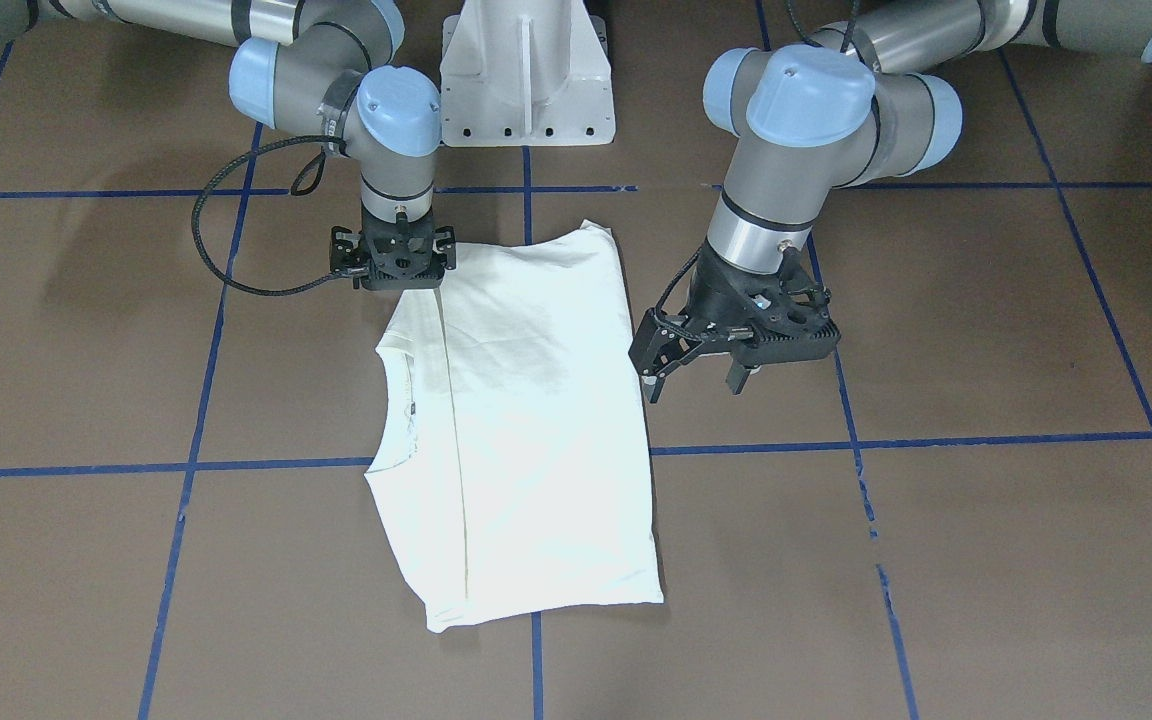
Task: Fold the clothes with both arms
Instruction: 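Release and raise the right gripper while the left gripper moves to the near end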
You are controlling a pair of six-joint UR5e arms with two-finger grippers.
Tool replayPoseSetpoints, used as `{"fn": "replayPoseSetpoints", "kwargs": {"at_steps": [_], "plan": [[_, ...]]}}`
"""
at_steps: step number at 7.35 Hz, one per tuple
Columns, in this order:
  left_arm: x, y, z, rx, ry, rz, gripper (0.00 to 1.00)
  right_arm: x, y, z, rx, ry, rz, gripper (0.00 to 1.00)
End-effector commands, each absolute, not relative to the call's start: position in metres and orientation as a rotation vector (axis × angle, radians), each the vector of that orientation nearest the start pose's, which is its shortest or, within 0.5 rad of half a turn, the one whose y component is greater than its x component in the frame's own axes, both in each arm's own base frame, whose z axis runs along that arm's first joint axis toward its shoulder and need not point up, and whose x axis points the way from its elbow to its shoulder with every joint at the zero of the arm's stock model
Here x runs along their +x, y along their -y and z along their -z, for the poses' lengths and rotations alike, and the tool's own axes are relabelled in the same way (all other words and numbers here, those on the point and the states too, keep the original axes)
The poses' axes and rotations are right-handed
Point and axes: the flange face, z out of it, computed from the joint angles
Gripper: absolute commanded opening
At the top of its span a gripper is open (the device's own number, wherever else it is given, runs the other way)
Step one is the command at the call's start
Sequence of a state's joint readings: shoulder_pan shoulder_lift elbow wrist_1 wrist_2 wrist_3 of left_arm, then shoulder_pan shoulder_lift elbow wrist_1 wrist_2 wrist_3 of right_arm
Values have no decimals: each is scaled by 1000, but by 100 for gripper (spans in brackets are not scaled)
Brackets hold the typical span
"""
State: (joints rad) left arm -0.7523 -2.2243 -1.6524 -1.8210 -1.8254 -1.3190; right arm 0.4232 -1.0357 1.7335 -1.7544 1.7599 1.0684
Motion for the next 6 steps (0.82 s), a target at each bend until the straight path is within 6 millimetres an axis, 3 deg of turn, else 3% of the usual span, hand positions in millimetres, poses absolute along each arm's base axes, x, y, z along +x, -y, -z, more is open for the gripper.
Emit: {"fn": "replayPoseSetpoints", "kwargs": {"at_steps": [1,3,4,5,6], "plan": [[439,537,-204,246,-987,335,100,-513,385,-334,75,510,148,100],[440,534,-196,238,-1002,351,100,-477,394,-368,73,474,139,100],[440,534,-196,238,-1002,352,100,-457,413,-346,102,512,121,100],[440,533,-195,239,-1004,349,100,-451,438,-314,118,573,107,100],[437,533,-193,243,-1009,348,100,-459,468,-275,157,605,102,100]]}}
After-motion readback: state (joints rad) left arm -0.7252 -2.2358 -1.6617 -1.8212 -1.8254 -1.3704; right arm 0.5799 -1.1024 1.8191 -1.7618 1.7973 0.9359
